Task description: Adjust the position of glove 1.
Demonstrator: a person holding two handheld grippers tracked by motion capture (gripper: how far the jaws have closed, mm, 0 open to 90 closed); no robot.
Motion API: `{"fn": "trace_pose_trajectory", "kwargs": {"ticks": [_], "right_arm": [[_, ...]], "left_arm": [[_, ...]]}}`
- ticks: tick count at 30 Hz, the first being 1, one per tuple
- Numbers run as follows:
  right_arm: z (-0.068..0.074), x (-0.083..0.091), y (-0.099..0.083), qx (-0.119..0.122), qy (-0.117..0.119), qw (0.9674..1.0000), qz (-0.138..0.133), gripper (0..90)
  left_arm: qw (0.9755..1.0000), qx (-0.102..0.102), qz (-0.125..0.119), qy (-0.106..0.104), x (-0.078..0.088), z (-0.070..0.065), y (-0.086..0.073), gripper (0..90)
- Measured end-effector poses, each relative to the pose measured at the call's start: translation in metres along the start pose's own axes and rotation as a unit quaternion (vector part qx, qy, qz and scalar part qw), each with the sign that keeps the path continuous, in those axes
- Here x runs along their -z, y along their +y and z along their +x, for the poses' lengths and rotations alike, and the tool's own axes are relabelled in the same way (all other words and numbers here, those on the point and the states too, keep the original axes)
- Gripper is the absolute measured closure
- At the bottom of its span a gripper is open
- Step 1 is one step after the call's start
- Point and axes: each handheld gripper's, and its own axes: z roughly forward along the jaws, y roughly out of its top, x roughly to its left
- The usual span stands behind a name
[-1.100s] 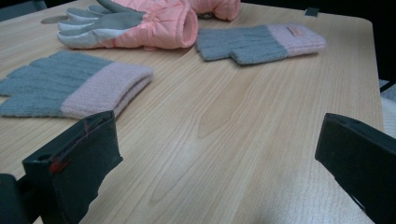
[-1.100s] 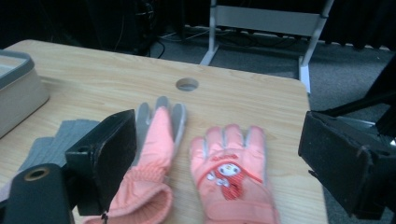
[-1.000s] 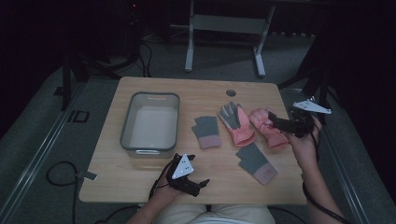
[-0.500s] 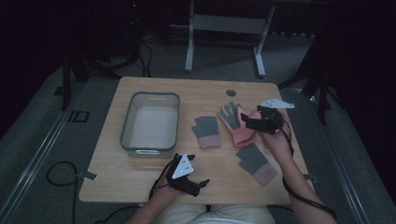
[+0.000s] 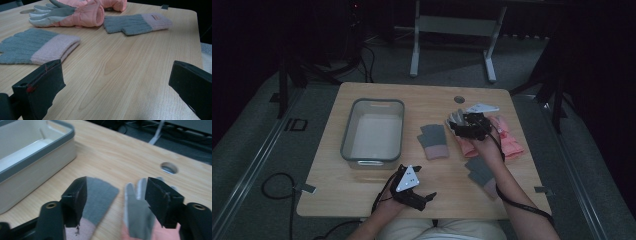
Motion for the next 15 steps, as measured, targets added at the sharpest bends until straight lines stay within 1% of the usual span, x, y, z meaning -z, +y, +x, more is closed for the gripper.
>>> {"fn": "trace_pose_trajectory", "kwargs": {"ticks": [3,4,5,6,7,8,10,12,15], "right_arm": [[0.005,-0.012,-0.001,0.010,0.011,0.9997,0.017,40.9],[0.007,-0.017,-0.002,0.009,0.017,0.9996,0.022,41.3],[0.009,-0.022,-0.003,0.011,0.019,0.9994,0.027,43.7],[0.010,-0.027,-0.004,0.013,0.029,0.9988,0.037,45.0],[0.010,-0.033,-0.006,0.008,0.044,0.9979,0.047,46.3],[0.012,-0.038,-0.008,0.006,0.051,0.9974,0.051,49.6],[0.014,-0.046,-0.012,0.008,0.065,0.9959,0.062,51.9],[0.016,-0.053,-0.015,0.010,0.070,0.9949,0.073,54.6],[0.020,-0.064,-0.021,0.012,0.072,0.9938,0.085,55.4]], "left_arm": [[1.0000,-0.001,-0.001,-0.001,0.000,0.000,0.000,0.0],[1.0000,-0.003,-0.001,-0.001,0.000,0.000,0.000,0.0],[1.0000,-0.004,0.000,-0.001,0.000,0.000,0.000,0.0],[1.0000,-0.005,0.000,0.000,0.000,0.000,0.000,0.0],[1.0000,-0.004,-0.001,0.000,0.000,-0.001,0.000,0.0],[1.0000,-0.004,-0.002,-0.001,0.000,-0.001,0.000,0.0],[1.0000,-0.005,-0.001,-0.001,0.000,-0.001,0.000,0.0],[1.0000,-0.006,0.000,0.001,0.000,-0.001,0.000,0.0],[1.0000,-0.007,0.000,0.000,0.000,-0.001,0.000,0.0]]}}
